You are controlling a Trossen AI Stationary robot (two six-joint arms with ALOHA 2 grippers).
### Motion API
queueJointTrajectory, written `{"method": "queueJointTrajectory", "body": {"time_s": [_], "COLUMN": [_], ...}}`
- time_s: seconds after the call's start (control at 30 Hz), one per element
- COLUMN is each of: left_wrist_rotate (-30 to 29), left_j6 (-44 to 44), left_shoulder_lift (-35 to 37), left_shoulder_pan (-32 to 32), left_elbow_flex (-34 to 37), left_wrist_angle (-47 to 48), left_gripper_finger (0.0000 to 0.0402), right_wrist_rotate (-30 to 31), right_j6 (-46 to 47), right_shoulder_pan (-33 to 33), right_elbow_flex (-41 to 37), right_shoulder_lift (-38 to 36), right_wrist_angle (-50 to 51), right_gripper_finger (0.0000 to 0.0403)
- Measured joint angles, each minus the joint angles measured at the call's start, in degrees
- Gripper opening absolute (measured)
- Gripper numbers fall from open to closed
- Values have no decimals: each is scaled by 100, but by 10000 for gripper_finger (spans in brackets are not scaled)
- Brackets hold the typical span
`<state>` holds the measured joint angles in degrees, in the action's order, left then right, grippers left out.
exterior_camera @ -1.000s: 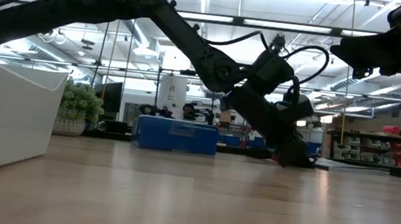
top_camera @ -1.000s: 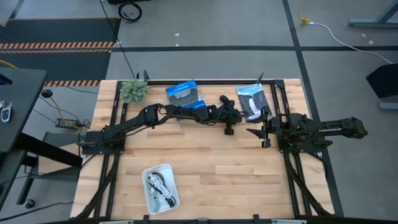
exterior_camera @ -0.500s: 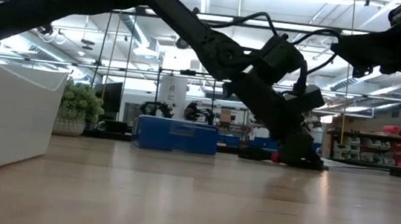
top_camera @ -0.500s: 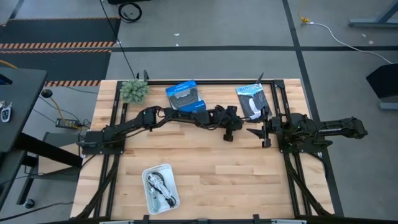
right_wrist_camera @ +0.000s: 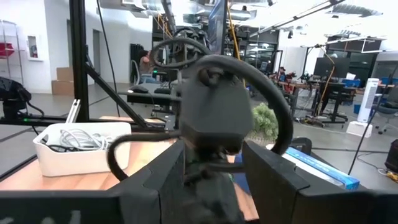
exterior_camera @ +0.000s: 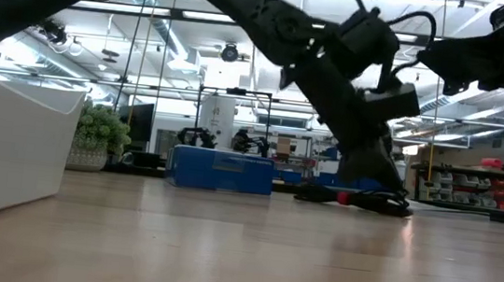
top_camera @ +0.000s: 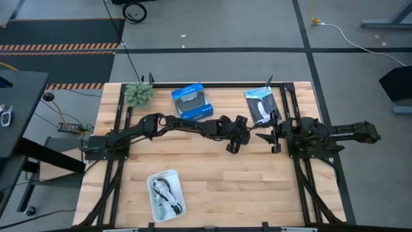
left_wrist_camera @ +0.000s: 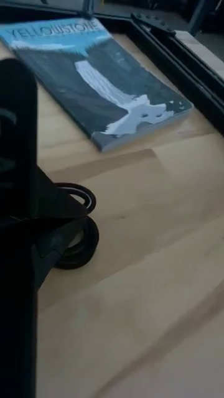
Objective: Pick and place USB-C Cables
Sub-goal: Put the black charger cable into the white bin
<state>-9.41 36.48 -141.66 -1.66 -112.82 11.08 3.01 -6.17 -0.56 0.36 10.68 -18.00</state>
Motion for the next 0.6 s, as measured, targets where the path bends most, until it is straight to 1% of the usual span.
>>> {"method": "queueJointTrajectory", "body": {"time_s": [0.23,0.6], "left_wrist_rotate": [-274,-618], "left_j6": [20,-197], "left_shoulder_lift": [365,907], "left_shoulder_pan": [175,284], "left_elbow_flex": [-2,-6], "left_wrist_angle": [999,1734], "left_gripper_finger": [0,0], "right_wrist_rotate": [27,63], "right_j6": [0,0], "right_shoulder_pan": [0,-2], "right_elbow_flex": [0,0], "right_shoulder_lift": [4,4], "right_wrist_angle": [-20,-17], "right_gripper_finger": [169,169]}}
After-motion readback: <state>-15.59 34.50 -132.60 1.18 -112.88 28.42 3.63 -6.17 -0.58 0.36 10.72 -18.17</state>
